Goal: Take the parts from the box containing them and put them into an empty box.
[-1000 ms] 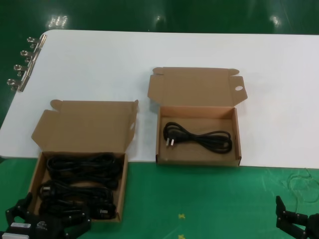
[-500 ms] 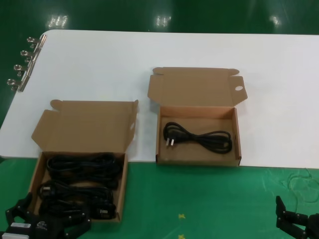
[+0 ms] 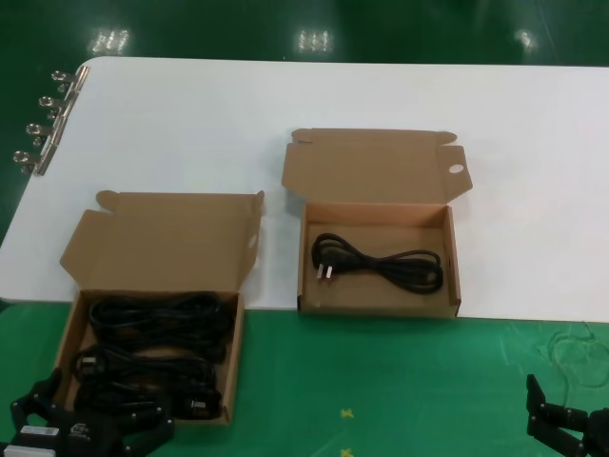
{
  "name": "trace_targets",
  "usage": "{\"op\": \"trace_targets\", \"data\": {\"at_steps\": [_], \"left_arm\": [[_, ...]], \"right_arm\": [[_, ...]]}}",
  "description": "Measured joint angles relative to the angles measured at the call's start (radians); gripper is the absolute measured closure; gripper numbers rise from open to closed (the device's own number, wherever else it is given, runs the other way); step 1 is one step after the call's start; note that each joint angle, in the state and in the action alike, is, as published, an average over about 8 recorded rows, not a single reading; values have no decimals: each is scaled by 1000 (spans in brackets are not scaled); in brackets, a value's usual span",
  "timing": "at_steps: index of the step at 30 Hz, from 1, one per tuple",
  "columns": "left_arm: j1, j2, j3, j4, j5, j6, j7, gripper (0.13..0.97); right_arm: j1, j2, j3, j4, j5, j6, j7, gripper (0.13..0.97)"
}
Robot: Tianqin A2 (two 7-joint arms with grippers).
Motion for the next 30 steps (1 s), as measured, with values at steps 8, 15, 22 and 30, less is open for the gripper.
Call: {"op": "trace_targets", "data": {"at_steps": [8, 15, 22, 30], "left_arm": [[0, 0, 0, 0, 0, 0, 0, 132], [0, 0, 0, 0, 0, 0, 0, 132], [0, 0, 0, 0, 0, 0, 0, 132], [0, 0, 0, 0, 0, 0, 0, 132]], "right_arm": [[0, 0, 0, 0, 0, 0, 0, 129], [0, 0, 0, 0, 0, 0, 0, 129], [0, 0, 0, 0, 0, 0, 0, 129], [0, 0, 0, 0, 0, 0, 0, 129]]}}
